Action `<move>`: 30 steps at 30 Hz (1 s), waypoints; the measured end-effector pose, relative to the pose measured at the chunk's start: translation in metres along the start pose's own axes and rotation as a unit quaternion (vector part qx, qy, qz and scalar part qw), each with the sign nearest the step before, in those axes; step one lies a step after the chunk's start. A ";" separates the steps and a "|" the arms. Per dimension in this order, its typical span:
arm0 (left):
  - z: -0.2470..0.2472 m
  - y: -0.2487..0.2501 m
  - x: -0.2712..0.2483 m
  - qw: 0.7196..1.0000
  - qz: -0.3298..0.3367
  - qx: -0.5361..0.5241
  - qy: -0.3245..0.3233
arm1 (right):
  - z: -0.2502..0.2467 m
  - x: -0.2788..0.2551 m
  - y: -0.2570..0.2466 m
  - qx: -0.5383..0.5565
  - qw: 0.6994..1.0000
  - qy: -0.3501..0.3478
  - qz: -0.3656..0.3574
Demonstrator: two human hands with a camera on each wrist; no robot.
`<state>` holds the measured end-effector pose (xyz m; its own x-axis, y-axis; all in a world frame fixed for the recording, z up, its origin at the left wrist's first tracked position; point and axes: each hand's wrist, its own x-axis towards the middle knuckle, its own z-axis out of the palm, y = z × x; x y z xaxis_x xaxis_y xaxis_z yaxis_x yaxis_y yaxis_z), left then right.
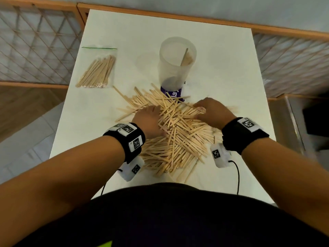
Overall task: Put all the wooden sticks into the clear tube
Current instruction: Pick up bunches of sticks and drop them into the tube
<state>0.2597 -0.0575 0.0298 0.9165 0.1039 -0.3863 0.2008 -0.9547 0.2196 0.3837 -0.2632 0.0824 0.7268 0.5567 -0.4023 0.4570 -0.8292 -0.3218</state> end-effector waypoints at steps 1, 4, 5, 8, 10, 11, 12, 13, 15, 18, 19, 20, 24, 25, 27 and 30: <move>0.003 0.000 -0.001 1.000 0.001 0.015 -0.004 | 0.012 -0.002 0.003 -0.028 0.999 -0.029 -0.008; 0.009 -0.002 -0.006 0.999 -0.002 0.037 0.024 | 0.039 -0.002 0.003 -0.090 0.994 -0.053 -0.042; 0.011 -0.002 -0.007 0.999 -0.004 0.040 0.035 | 0.045 -0.001 0.003 -0.108 0.992 -0.043 -0.053; 0.013 -0.004 -0.010 0.996 -0.009 0.052 0.069 | 0.056 0.005 0.005 -0.119 0.991 0.001 -0.058; 0.010 -0.004 -0.012 0.993 -0.005 0.079 0.086 | 0.059 0.009 0.007 -0.146 0.985 0.021 -0.084; 0.009 -0.004 -0.014 0.992 -0.007 0.092 0.087 | 0.059 0.011 0.008 -0.157 0.982 0.030 -0.102; 0.007 -0.004 -0.015 0.991 -0.013 0.103 0.084 | 0.060 0.011 0.008 -0.156 0.980 0.037 -0.113; 0.006 -0.004 -0.016 0.991 -0.018 0.110 0.079 | 0.060 0.012 0.009 -0.149 0.981 0.044 -0.117; 0.003 -0.004 -0.018 0.990 -0.022 0.120 0.065 | 0.061 0.013 0.009 -0.128 0.983 0.052 -0.117; 0.000 -0.004 -0.021 0.994 -0.025 0.100 0.033 | 0.058 0.013 0.007 -0.082 0.990 0.056 -0.098; -0.001 -0.004 -0.022 0.996 -0.026 0.081 0.022 | 0.057 0.013 0.007 -0.073 0.992 0.051 -0.089; -0.002 -0.004 -0.023 0.998 -0.026 0.062 0.014 | 0.056 0.014 0.007 -0.068 0.993 0.046 -0.085; -0.008 -0.002 -0.029 0.999 -0.019 0.021 0.019 | 0.050 0.010 0.004 -0.060 0.995 0.018 -0.080; -0.009 -0.002 -0.031 1.000 -0.016 0.016 0.022 | 0.050 0.008 0.002 -0.064 0.995 0.012 -0.078; -0.011 -0.001 -0.033 1.000 -0.006 0.002 0.029 | 0.052 0.006 -0.002 -0.075 0.995 -0.006 -0.072; -0.013 -0.004 -0.035 0.999 0.000 0.013 0.032 | 0.062 0.003 -0.007 -0.122 0.990 -0.019 -0.064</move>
<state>0.2316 -0.0538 0.0546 0.9371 0.1206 -0.3277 0.1922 -0.9617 0.1955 0.3507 -0.2526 0.0303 0.6375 0.6556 -0.4047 0.6576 -0.7367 -0.1577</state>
